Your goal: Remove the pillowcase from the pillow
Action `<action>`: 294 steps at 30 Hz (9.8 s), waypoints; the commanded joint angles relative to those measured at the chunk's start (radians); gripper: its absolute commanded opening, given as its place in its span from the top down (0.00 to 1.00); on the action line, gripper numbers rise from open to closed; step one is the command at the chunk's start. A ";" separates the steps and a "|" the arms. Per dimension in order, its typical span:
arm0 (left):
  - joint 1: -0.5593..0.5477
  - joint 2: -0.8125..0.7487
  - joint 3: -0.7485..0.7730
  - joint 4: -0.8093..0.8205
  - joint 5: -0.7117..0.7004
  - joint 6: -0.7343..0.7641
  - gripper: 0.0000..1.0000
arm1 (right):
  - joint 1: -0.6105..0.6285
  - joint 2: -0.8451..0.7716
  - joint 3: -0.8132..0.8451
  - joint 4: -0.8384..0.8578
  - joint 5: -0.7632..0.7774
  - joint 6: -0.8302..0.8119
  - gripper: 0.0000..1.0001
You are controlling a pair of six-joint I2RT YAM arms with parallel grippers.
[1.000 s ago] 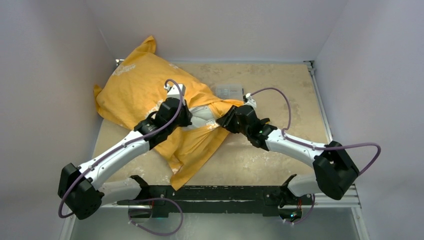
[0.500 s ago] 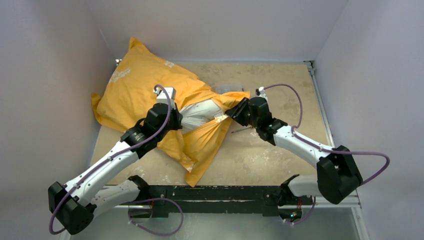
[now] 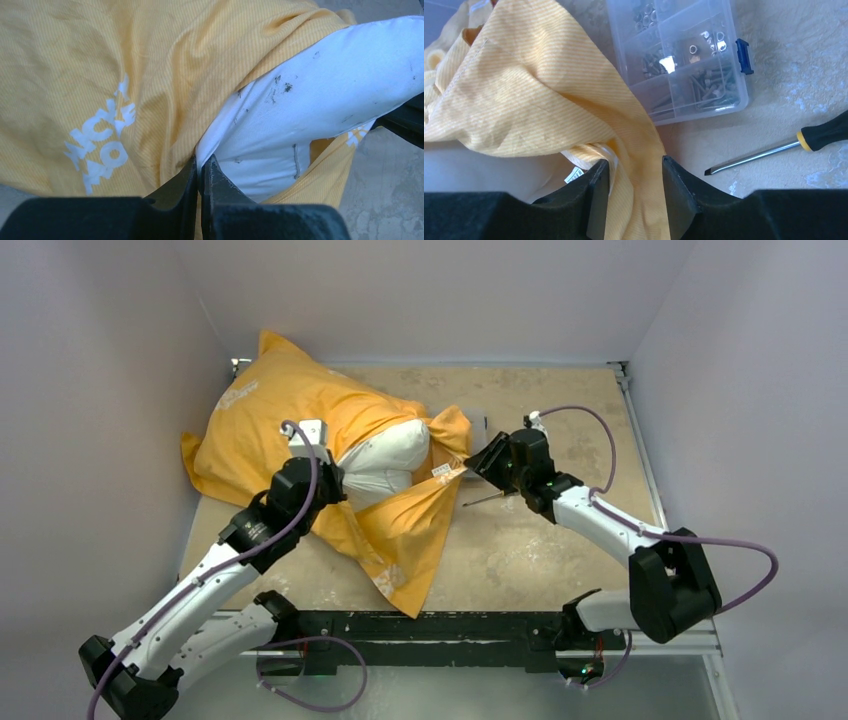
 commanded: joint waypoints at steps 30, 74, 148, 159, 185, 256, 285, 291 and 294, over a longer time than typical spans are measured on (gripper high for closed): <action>0.048 0.416 0.278 0.228 0.289 0.084 1.00 | 0.487 -0.175 0.012 0.336 -0.090 -0.496 0.14; 0.073 0.613 0.526 0.218 0.227 0.066 0.89 | 0.666 0.050 -0.130 0.505 -0.166 -0.471 0.44; -0.087 0.521 0.249 0.117 0.217 -0.070 1.00 | 0.663 -0.059 -0.124 0.565 0.114 -0.462 0.13; -0.081 0.517 0.274 0.116 0.240 -0.060 1.00 | 0.661 0.125 -0.094 0.628 0.073 -0.495 0.13; 0.121 0.703 0.588 0.253 0.274 -0.096 1.00 | 0.694 0.304 -0.155 0.596 -0.253 -0.316 0.86; 0.171 0.151 -0.255 0.183 0.544 -0.207 0.55 | 0.536 0.127 0.073 0.410 0.118 -0.124 1.00; 0.312 0.207 -0.018 -0.018 -0.174 -0.032 1.00 | 0.477 -0.875 0.142 -0.013 0.372 -0.295 1.00; 0.320 0.194 0.030 -0.013 -0.033 -0.004 0.94 | 0.477 -0.794 0.096 -0.023 0.134 -0.330 1.00; 0.320 0.194 0.065 -0.025 0.042 0.016 0.81 | 0.477 -0.657 0.068 0.032 -0.013 -0.358 0.89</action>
